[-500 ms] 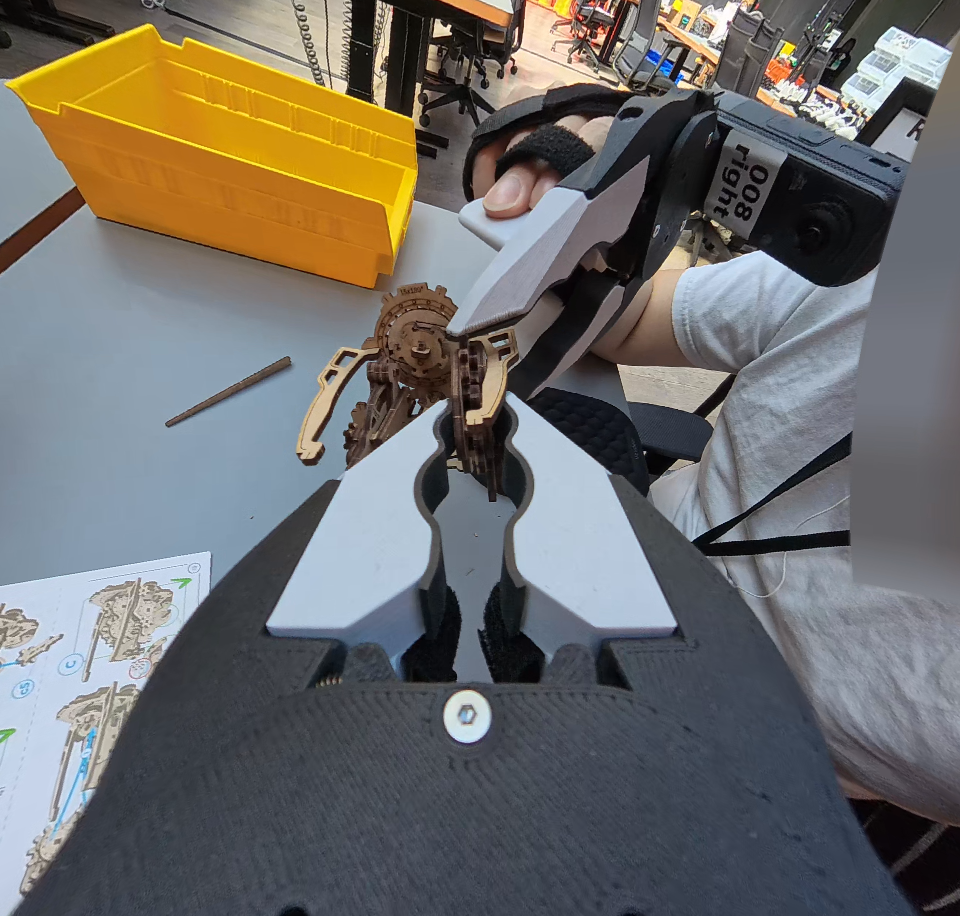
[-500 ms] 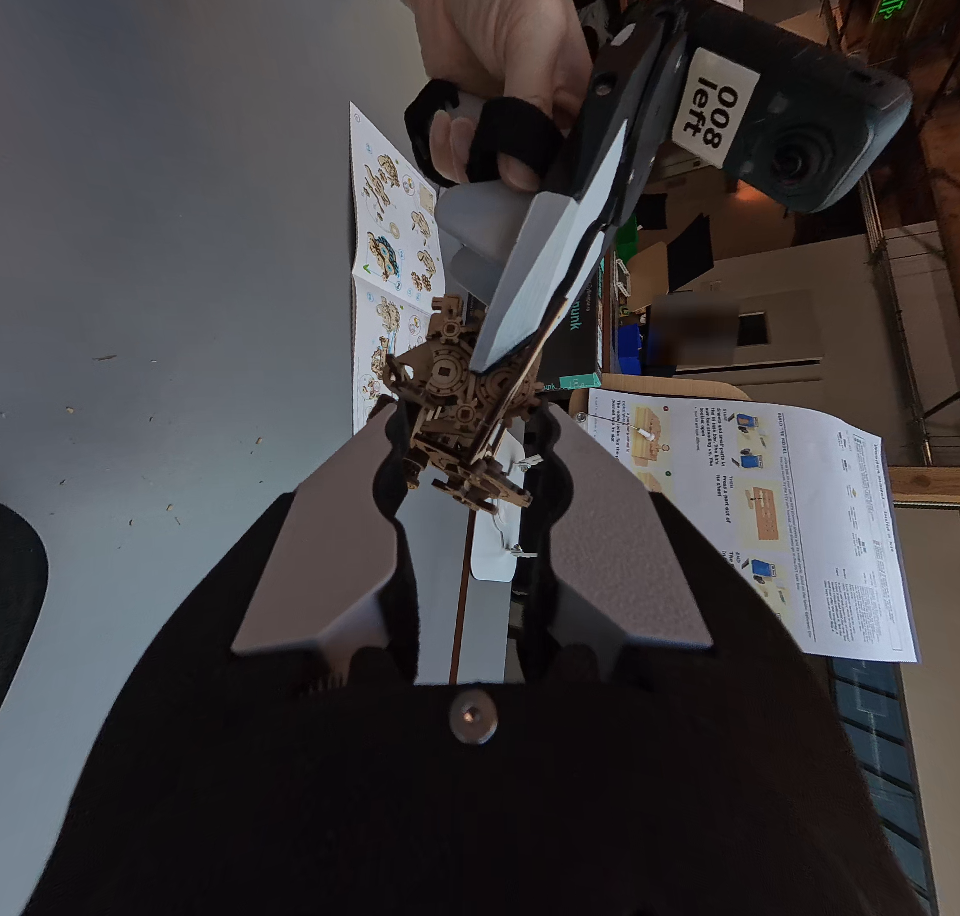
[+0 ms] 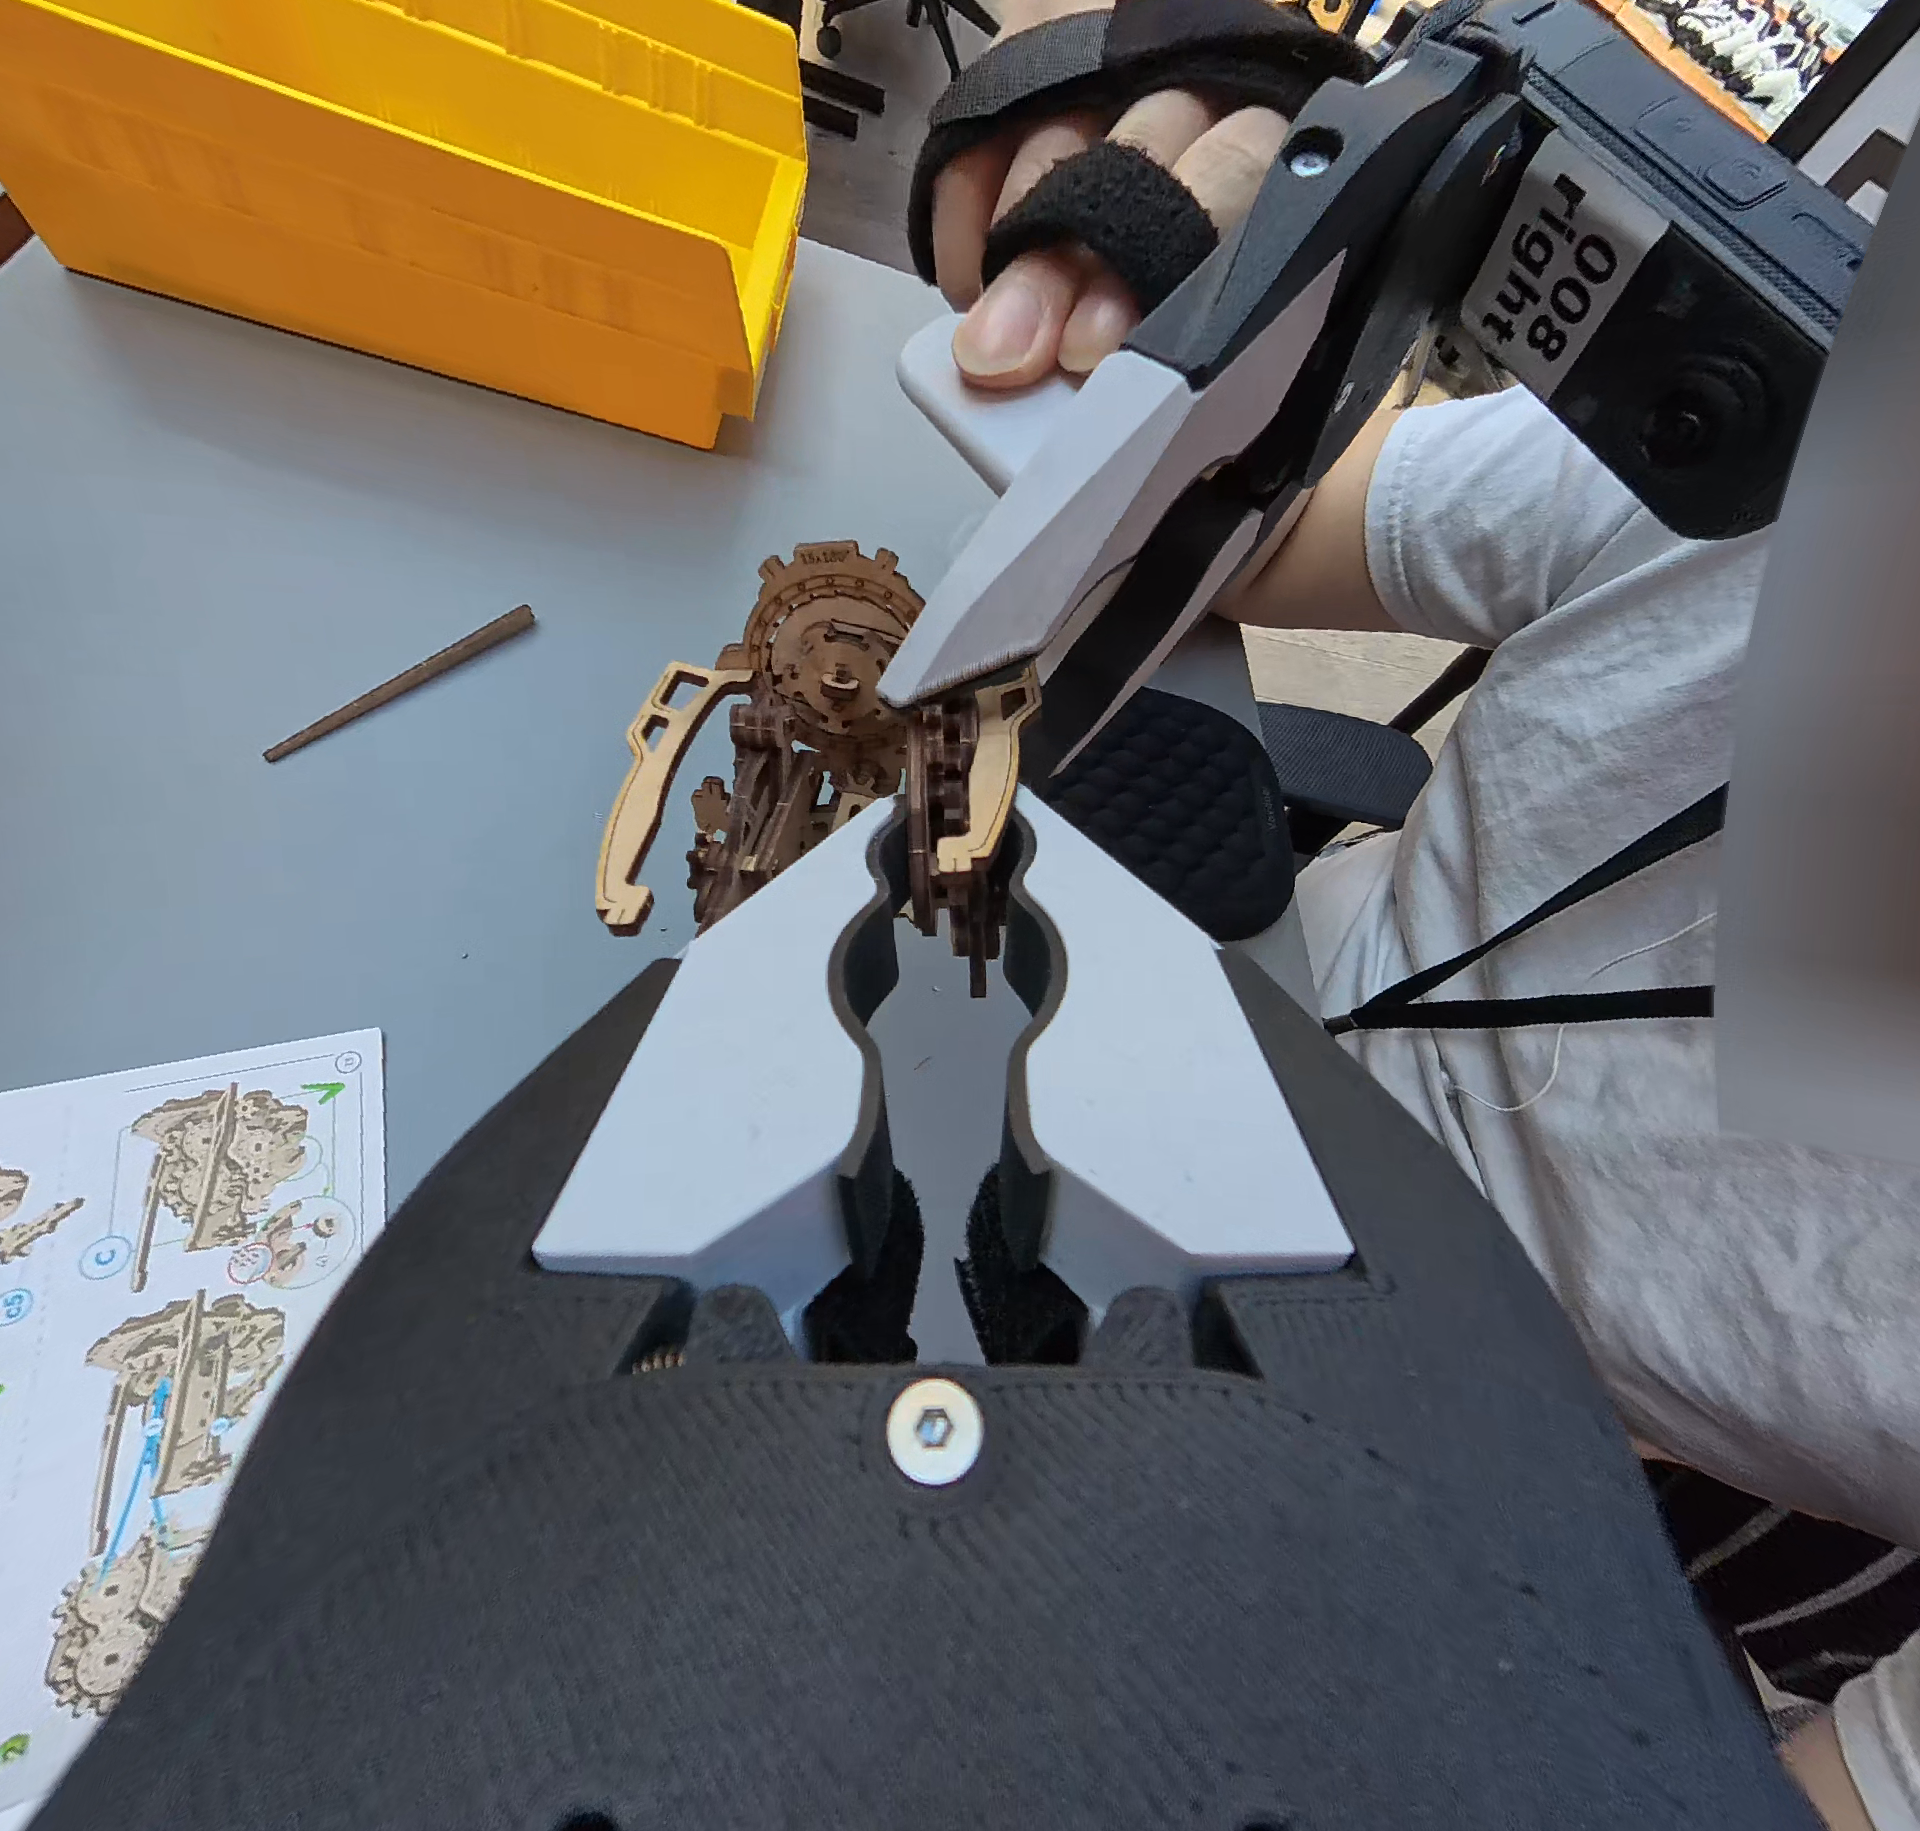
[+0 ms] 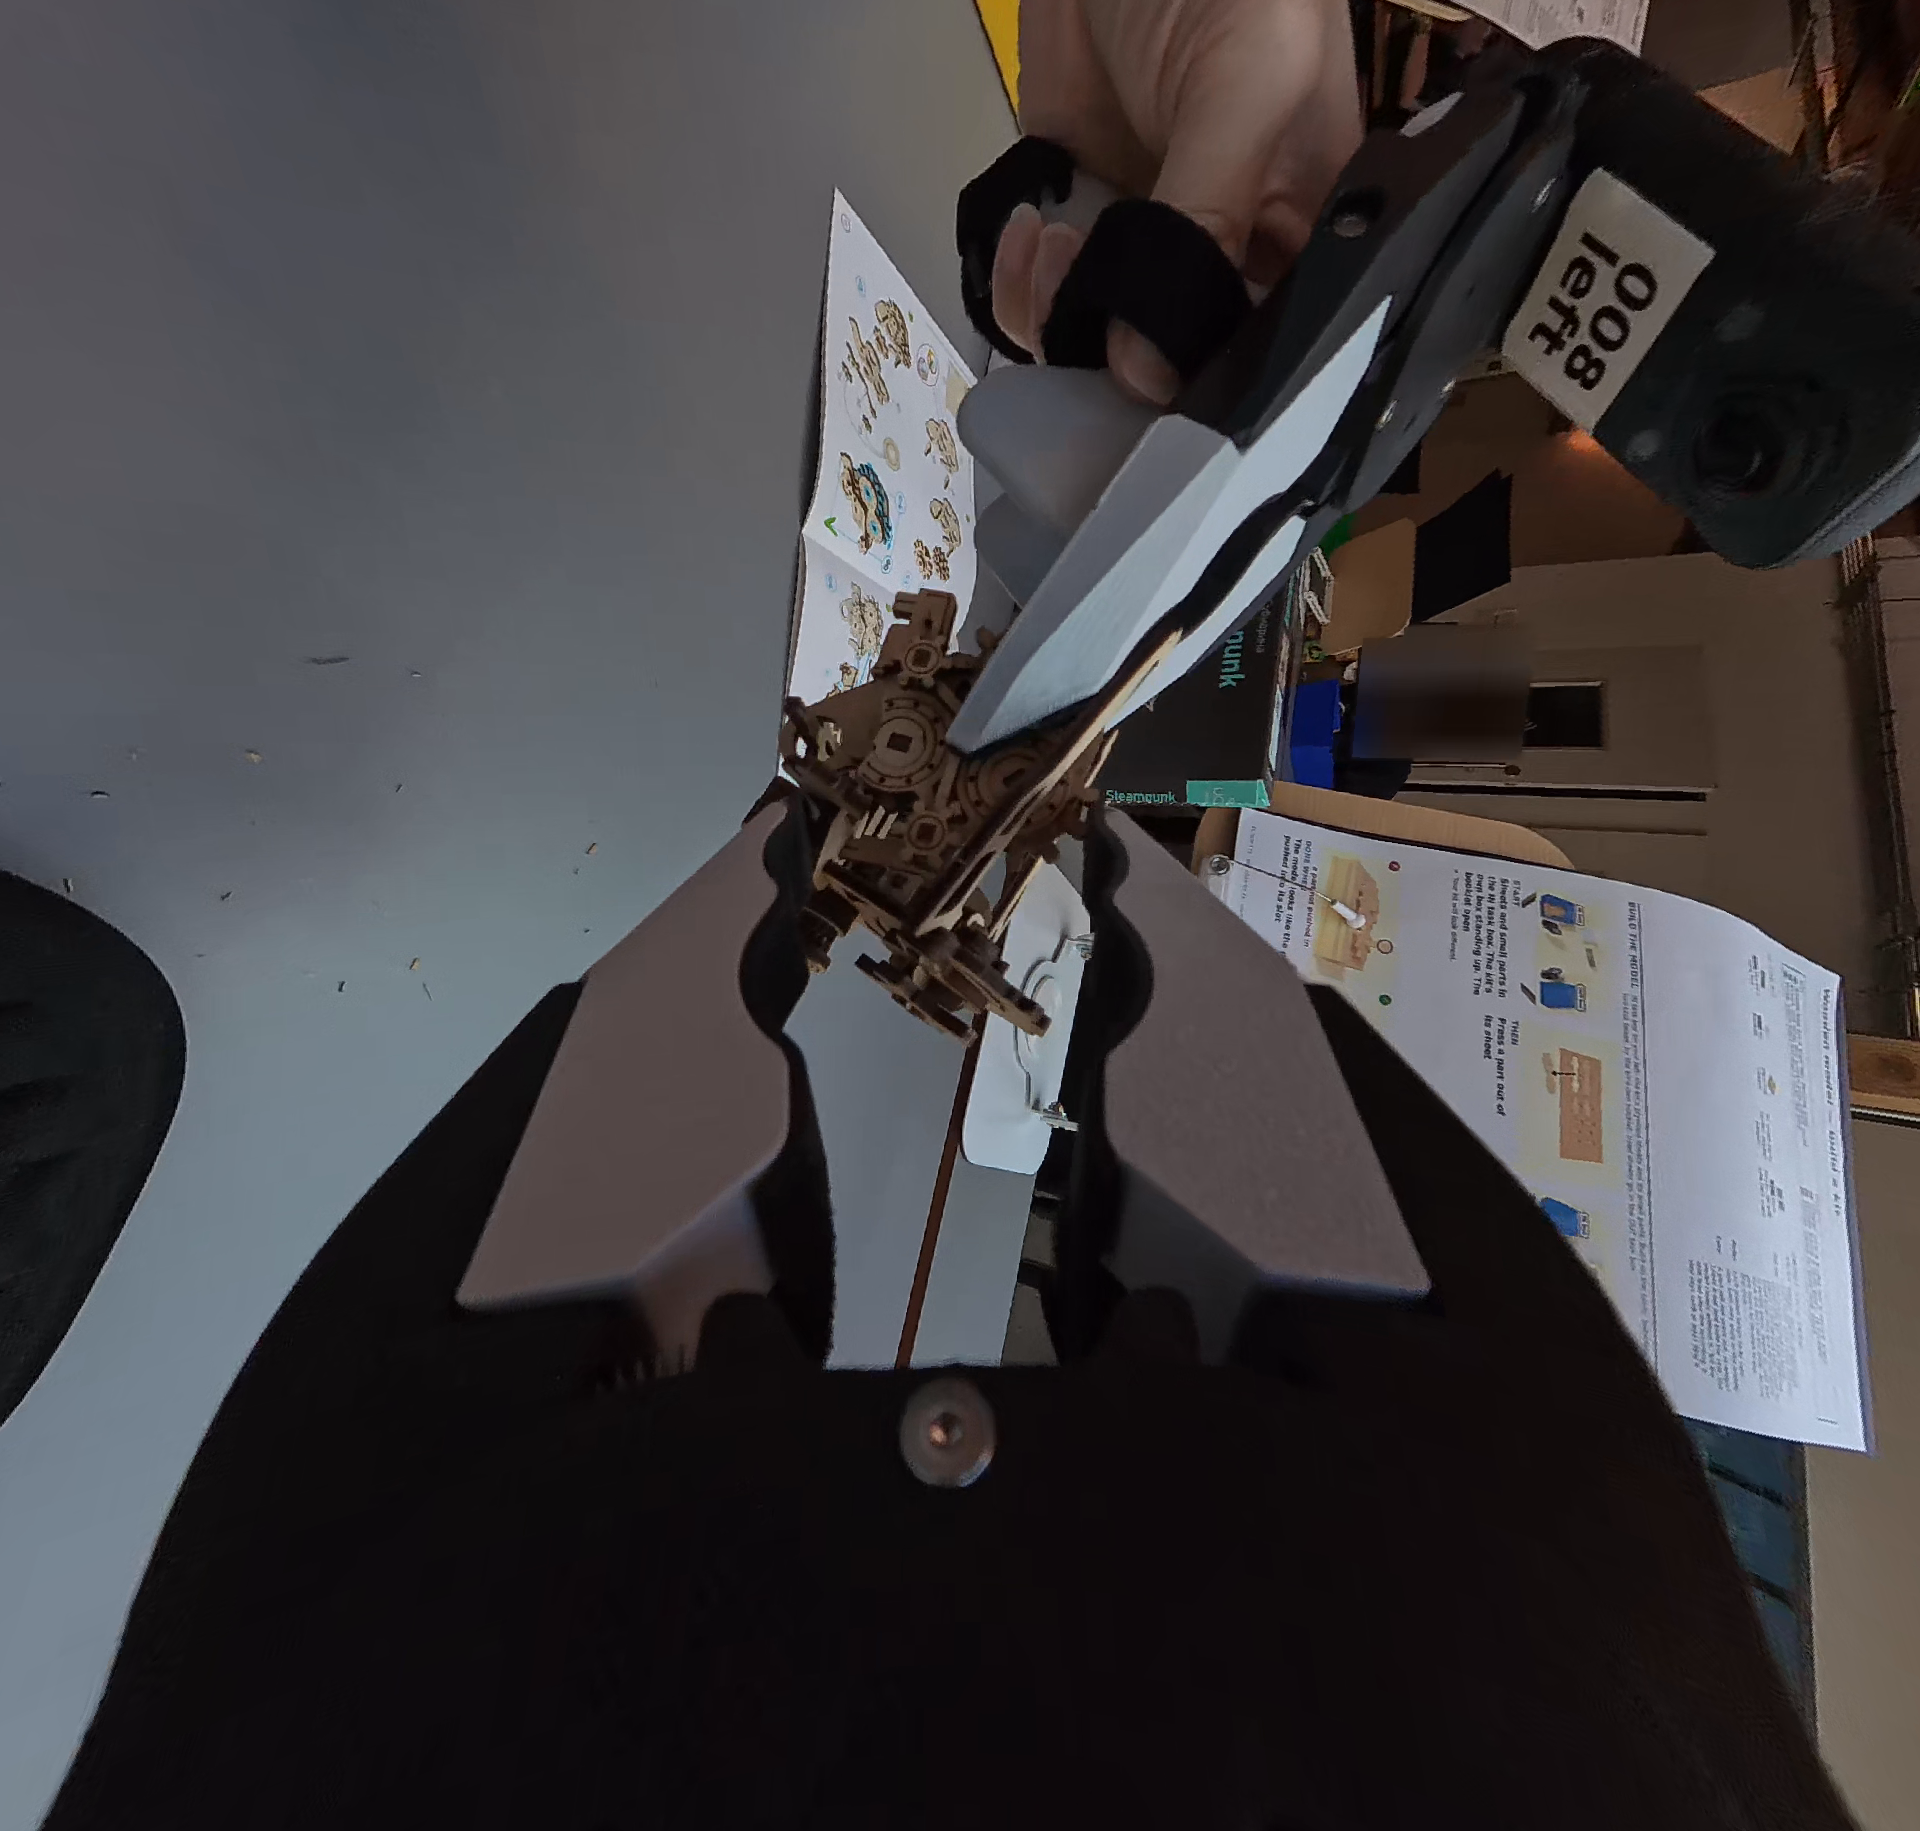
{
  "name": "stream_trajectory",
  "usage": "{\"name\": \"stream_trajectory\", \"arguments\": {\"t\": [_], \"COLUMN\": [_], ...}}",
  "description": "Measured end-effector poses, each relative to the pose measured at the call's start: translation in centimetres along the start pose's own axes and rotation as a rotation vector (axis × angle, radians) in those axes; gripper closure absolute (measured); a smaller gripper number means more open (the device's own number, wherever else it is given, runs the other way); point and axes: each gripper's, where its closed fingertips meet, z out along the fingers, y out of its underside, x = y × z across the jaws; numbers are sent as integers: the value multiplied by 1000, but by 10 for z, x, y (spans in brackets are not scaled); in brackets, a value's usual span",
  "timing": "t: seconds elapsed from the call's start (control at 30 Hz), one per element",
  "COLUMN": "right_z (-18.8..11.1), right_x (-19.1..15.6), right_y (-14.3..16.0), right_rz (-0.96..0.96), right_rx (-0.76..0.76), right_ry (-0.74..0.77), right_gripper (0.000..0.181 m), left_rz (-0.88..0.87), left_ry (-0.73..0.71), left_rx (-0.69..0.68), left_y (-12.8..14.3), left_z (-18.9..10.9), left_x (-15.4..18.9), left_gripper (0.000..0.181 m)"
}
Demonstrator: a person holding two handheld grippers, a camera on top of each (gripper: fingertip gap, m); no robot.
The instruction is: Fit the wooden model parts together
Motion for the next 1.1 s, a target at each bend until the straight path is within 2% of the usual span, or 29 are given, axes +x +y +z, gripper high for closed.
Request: {"name": "stream_trajectory", "arguments": {"t": [0.6,0.77,0.87,0.97,1.1], "right_z": [-1,-5,-9,-12,-13], "right_x": [-1,13,21,26,32], "right_y": [0,7,11,12,16], "right_rz": [18,31,28,52,73], "right_rx": [-37,-44,-63,-55,-62], "right_ry": [-20,53,96,117,152], "right_gripper": [135,135,134,134,134], "left_rz": [11,33,29,61,49], "left_ry": [15,16,27,32,30], "left_rx": [0,123,152,233,344], "left_y": [1,-14,-16,-27,-39], "left_z": [1,-5,-5,-5,-6], "left_x": [0,-3,-5,-5,-10], "left_gripper": [168,167,157,167,168]}}
